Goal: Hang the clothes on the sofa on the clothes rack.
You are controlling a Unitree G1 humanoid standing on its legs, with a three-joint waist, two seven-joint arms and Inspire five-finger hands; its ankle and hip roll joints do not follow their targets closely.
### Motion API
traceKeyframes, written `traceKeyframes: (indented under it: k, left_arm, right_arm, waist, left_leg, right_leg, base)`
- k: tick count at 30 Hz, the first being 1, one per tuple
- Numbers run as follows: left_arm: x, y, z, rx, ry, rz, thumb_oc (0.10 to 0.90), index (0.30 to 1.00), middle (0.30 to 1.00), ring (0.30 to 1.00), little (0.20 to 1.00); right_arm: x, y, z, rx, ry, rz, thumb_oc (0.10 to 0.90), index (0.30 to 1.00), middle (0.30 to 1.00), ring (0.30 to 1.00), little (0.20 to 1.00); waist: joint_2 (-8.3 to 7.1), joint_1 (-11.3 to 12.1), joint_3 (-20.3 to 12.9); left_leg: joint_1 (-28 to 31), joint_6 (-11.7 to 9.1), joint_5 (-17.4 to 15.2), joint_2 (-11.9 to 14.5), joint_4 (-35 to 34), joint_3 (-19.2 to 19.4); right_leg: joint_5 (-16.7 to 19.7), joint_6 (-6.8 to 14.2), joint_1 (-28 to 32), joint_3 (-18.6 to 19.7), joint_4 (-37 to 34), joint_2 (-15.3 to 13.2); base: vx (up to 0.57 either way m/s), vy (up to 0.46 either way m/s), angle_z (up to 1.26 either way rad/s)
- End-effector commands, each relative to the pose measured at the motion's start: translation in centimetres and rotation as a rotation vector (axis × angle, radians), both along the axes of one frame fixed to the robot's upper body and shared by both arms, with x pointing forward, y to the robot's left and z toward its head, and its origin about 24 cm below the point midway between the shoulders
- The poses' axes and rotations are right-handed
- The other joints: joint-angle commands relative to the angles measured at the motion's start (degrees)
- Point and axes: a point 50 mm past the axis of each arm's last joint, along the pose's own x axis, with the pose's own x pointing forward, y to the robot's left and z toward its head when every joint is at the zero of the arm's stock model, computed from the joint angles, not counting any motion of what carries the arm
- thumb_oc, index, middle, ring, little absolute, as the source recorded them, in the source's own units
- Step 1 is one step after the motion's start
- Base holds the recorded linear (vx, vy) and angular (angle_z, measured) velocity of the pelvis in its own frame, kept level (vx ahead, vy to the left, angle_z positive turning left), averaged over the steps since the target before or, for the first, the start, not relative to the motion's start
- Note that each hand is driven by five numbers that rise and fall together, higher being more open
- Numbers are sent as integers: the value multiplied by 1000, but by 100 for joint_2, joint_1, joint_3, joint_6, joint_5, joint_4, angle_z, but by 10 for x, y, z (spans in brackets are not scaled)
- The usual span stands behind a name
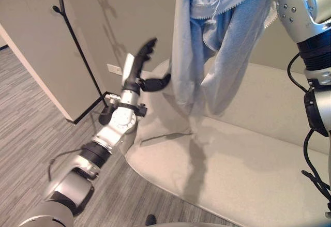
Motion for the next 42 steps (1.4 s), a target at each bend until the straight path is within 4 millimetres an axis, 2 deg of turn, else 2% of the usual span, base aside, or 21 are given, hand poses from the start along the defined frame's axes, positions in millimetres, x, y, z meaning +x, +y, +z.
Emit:
traceKeyframes:
  k: [1,2,3,4,6,7,8,14,18,23,27,28,29,31,33,34,35,36,38,41,42]
  left_arm:
    - [5,-16,10,-197,-9,-84,800,900,900,900,900]
    - [0,-34,2,-277,54,-151,800,900,900,900,900]
    - [-4,-42,-2,-339,95,-186,800,900,900,900,900]
    - [-4,-42,-2,-339,96,-186,800,900,900,900,900]
    - [-17,-61,-3,-461,142,-305,800,900,900,900,900]
    - [-19,-64,-4,-488,159,-329,441,361,361,361,361]
    - [-22,-66,-3,-513,162,-345,400,300,300,300,300]
    - [-27,-56,-2,-577,166,-334,400,300,300,300,300]
    - [-30,-36,-9,-593,172,-265,400,300,300,300,300]
    - [-35,-20,-15,-608,176,-221,400,300,300,300,300]
    - [-47,6,-15,-631,146,-164,400,300,300,300,300]
    - [-48,6,-16,-630,146,-164,400,300,300,300,300]
    - [-52,22,-12,-640,111,-121,400,300,300,300,300]
    - [-56,29,-11,-649,94,-101,400,300,300,300,300]
    - [-66,60,2,-662,-8,-7,400,300,300,300,300]
    - [-66,60,2,-660,-7,-7,400,300,300,300,300]
    - [-76,78,8,-656,-70,60,400,300,300,300,300]
    - [-76,78,8,-654,-69,60,400,300,300,300,300]
    - [-94,109,18,-588,-172,194,400,300,300,300,300]
    - [-103,124,23,-520,-219,266,400,300,300,300,300]
    - [-107,138,32,-424,-277,345,400,300,300,300,300]
  right_arm:
    - [-17,-10,21,66,-88,23,400,300,300,300,300]
    - [-20,-7,21,71,-98,33,400,300,300,300,300]
    - [-20,-5,20,69,-95,37,400,300,300,300,300]
    - [-20,-5,20,69,-95,37,400,300,300,300,300]
    - [-21,3,21,67,-94,44,400,300,300,300,300]
    - [-21,5,20,64,-91,42,400,300,300,300,300]
    - [-20,6,21,66,-86,39,400,300,300,300,300]
    - [-15,7,17,53,-63,14,400,300,300,300,300]
    - [-15,-7,12,49,-73,-36,400,300,300,300,300]
    - [-15,-19,7,31,-77,-90,400,300,300,300,300]
    - [-9,-33,-5,-34,-50,-151,400,300,300,300,300]
    - [-9,-33,-5,-33,-49,-151,400,300,300,300,300]
    - [-10,-38,-13,-76,-45,-165,400,300,300,300,300]
    - [-10,-42,-17,-97,-43,-176,400,300,300,300,300]
    - [-15,-55,-33,-183,-40,-212,400,300,300,300,300]
    - [-15,-55,-34,-182,-38,-212,400,300,300,300,300]
    - [-19,-65,-46,-235,-31,-227,400,300,300,300,300]
    - [-19,-66,-47,-234,-30,-227,400,300,300,300,300]
    - [-27,-81,-69,-348,-1,-249,400,300,300,300,300]
    - [-31,-93,-85,-361,28,-262,400,300,300,300,300]
    - [-34,-103,-98,-378,55,-275,400,300,300,300,300]
  waist:
    - [-309,20,-835]
    - [-307,-8,-829]
    - [-300,-21,-819]
    - [-299,-17,-821]
    - [-292,-30,-802]
    - [-288,-30,-795]
    - [-291,-28,-789]
    - [-302,-2,-773]
    - [-319,65,-744]
    - [-327,120,-705]
    - [-323,202,-652]
    - [-328,195,-657]
    - [-324,227,-630]
    - [-319,242,-622]
    - [-306,304,-559]
    - [-316,300,-566]
    - [-303,355,-525]
    - [-312,354,-530]
    - [-279,437,-457]
    - [-309,501,-408]
    - [-288,568,-263]
  left_leg:
    - [-339,-30,-430,-79,17,94]
    - [-347,-9,-454,-87,17,128]
    - [-347,-1,-462,-87,17,142]
    - [-348,-1,-463,-86,17,145]
    - [-328,38,-509,-83,17,193]
    - [-322,43,-514,-80,17,212]
    - [-313,50,-522,-76,17,228]
    - [-253,61,-539,-53,17,282]
    - [-212,48,-518,-38,17,263]
    - [-204,28,-474,-36,17,204]
    - [-232,-12,-387,-24,17,94]
    - [-233,-12,-386,-25,17,89]
    - [-239,-33,-344,-13,17,37]
    - [-245,-47,-324,-7,17,17]
    - [-276,-87,-254,16,17,-57]
    - [-276,-88,-254,15,17,-62]
    - [-297,-108,-218,33,17,-106]
    - [-297,-108,-218,33,17,-109]
    - [-312,-126,-159,40,17,-175]
    - [-332,-131,-101,7,17,-235]
    - [-416,-107,-31,-65,17,-129]
  right_leg:
    - [-442,500,130,21,34,-416]
    - [-431,513,112,58,34,-430]
    - [-426,513,103,70,34,-435]
    - [-426,513,101,73,34,-434]
    - [-412,518,88,139,34,-438]
    - [-407,517,82,161,34,-436]
    - [-400,518,81,181,34,-434]
    - [-394,483,104,266,34,-410]
    - [-417,446,150,250,34,-377]
    - [-438,418,188,180,34,-346]
    - [-458,376,214,77,34,-290]
    - [-458,375,214,72,34,-289]
    - [-465,353,219,38,34,-259]
    - [-469,344,223,11,34,-243]
    - [-493,311,225,-50,34,-192]
    - [-493,310,226,-54,34,-191]
    - [-502,292,224,-107,34,-170]
    - [-503,292,224,-110,34,-170]
    - [-517,283,232,-182,34,-147]
    - [-516,283,253,-268,34,-161]
    - [-498,295,256,-424,34,-219]
  base:
    - [40,26,-23]
    - [33,25,-19]
    - [33,25,-9]
    - [20,15,-8]
    - [34,14,-10]
    - [29,0,-13]
    - [11,-6,-14]
    - [11,-27,-9]
    - [-2,-57,-7]
    - [-20,-63,4]
    - [-39,-66,13]
    - [-55,-76,10]
    - [-53,-80,8]
    - [-59,-80,14]
    - [-78,-85,22]
    - [-71,-71,14]
    - [-44,-42,8]
    - [-66,-62,17]
    - [-64,-56,21]
    - [-54,-18,8]
    - [-81,8,16]
